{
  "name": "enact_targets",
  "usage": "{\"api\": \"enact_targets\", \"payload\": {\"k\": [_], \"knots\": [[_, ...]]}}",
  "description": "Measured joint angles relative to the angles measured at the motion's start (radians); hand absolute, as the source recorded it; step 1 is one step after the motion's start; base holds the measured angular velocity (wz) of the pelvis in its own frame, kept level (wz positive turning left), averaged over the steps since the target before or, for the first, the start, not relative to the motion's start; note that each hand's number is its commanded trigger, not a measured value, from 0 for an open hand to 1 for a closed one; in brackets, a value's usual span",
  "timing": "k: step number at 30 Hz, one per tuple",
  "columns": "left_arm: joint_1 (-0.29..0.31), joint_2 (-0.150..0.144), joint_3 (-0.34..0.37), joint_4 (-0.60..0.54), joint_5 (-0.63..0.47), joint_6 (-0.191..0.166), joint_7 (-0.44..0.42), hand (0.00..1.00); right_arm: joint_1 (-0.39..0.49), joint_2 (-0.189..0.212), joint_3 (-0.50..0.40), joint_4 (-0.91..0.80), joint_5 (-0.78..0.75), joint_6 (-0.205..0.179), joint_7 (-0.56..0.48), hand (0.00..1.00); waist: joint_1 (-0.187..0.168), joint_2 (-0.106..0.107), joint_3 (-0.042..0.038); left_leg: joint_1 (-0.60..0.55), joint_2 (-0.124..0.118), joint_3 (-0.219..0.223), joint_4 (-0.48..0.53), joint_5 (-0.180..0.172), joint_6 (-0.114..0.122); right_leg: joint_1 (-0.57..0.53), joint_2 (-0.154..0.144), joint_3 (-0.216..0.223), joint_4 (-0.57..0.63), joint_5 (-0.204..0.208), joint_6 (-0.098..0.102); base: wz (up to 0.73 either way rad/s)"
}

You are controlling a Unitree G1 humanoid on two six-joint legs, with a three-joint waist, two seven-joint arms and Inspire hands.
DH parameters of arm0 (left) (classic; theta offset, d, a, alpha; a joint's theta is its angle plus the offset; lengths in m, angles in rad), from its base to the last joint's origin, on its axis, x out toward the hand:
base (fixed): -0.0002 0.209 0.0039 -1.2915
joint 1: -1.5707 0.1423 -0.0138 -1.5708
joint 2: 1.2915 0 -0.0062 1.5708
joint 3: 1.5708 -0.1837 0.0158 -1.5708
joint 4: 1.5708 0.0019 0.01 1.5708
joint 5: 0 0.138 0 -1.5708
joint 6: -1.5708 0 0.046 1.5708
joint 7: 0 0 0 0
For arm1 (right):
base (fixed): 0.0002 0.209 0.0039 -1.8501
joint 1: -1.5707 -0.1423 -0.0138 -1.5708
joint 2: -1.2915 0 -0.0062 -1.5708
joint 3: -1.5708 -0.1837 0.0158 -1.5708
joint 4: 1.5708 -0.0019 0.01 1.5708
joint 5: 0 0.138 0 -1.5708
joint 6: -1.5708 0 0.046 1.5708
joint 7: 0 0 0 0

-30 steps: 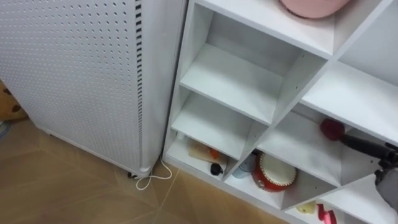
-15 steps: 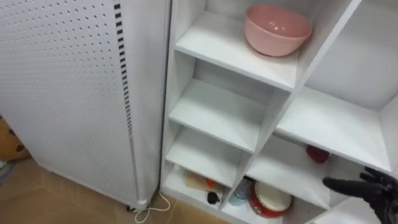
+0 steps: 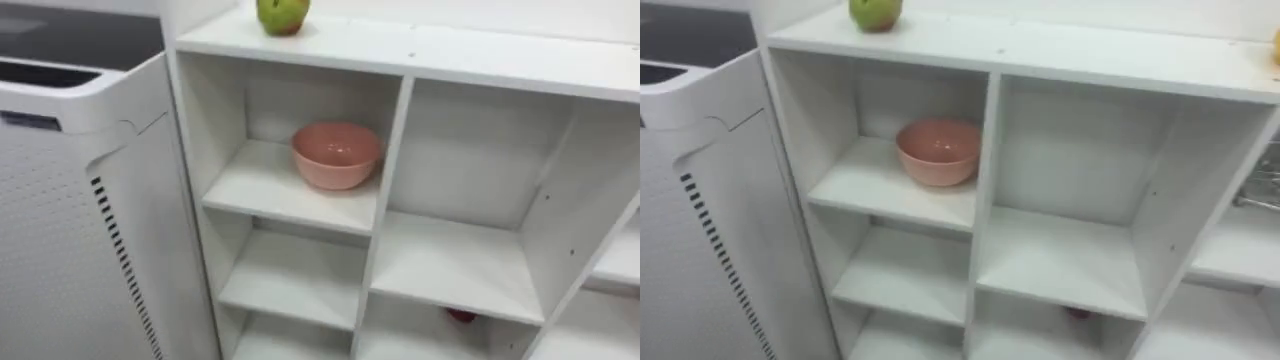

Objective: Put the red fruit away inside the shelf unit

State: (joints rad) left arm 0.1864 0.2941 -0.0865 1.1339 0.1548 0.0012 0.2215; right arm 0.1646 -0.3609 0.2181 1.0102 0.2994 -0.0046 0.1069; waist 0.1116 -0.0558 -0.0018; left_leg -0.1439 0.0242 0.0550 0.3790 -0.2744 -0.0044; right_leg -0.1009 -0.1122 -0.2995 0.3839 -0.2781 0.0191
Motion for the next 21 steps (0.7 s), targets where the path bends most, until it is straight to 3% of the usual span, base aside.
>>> {"api": "enact_targets", "payload": {"k": [1, 3, 6, 9, 13, 16, 18, 21], "knots": [[0.014, -0.015, 0.01, -0.004, 0.012, 0.001, 0.009, 0.0, 0.021, 0.017, -0.008, 0.004, 0.001, 0.0, -0.003, 0.0, -0.006, -0.003, 0.0002, 0.018, 0.0, -0.002, -0.014, 0.002, -0.003, 0.019, 0.003, -0.002, -0.013, 0.0, 0.0, 0.04], [0.068, -0.072, 0.012, -0.004, 0.038, 0.001, 0.041, 0.0, 0.055, 0.082, -0.03, 0.048, 0.015, -0.012, -0.009, 0.0, -0.029, -0.001, 0.0032, 0.076, 0.006, -0.003, -0.053, 0.008, -0.009, 0.074, 0.019, -0.001, -0.065, 0.008, 0.001, 0.02], [0.082, -0.121, 0.046, -0.004, 0.106, 0.0, 0.054, 0.0, 0.062, 0.126, -0.066, 0.094, 0.012, -0.042, -0.033, 0.0, -0.036, -0.006, 0.0009, 0.124, 0.01, -0.002, -0.073, 0.009, -0.012, 0.131, 0.03, -0.003, -0.111, 0.016, 0.004, 0.04], [0.079, -0.125, 0.054, -0.004, 0.123, 0.0, 0.06, 0.0, 0.061, 0.157, -0.081, 0.123, 0.009, -0.058, -0.054, 0.0, -0.038, -0.012, 0.0016, 0.168, 0.01, 0.003, -0.093, 0.009, -0.013, 0.181, 0.037, 0.0, -0.142, 0.019, 0.008, 0.02], [0.071, -0.125, 0.09, -0.005, 0.146, 0.016, 0.075, 0.0, 0.054, 0.19, -0.142, 0.159, 0.01, -0.065, -0.088, 0.0, -0.06, -0.001, 0.0022, 0.204, 0.008, 0.002, -0.118, 0.009, -0.013, 0.218, 0.042, 0.004, -0.175, 0.028, 0.013, -0.02], [0.07, -0.13, 0.121, -0.011, 0.212, 0.047, 0.076, 0.0, 0.056, 0.2, -0.165, 0.18, 0.009, -0.057, -0.121, 0.0, -0.077, 0.009, 0.0009, 0.22, 0.006, 0.007, -0.142, 0.009, -0.012, 0.228, 0.044, 0.012, -0.181, 0.032, 0.015, -0.08], [0.073, -0.141, 0.126, -0.016, 0.238, 0.079, 0.074, 0.0, 0.057, 0.202, -0.183, 0.186, 0.009, -0.053, -0.14, 0.0, -0.087, 0.022, -0.004, 0.231, 0.007, 0.02, -0.145, 0.009, -0.012, 0.229, 0.045, 0.024, -0.181, 0.033, 0.016, -0.17], [0.073, -0.158, 0.15, -0.016, 0.251, 0.093, 0.068, 0.0, 0.055, 0.201, -0.203, 0.188, 0.002, -0.037, -0.149, 0.0, -0.094, 0.029, -0.003, 0.245, 0.007, 0.029, -0.146, 0.009, -0.012, 0.235, 0.045, 0.037, -0.179, 0.034, 0.016, -0.12]]}}
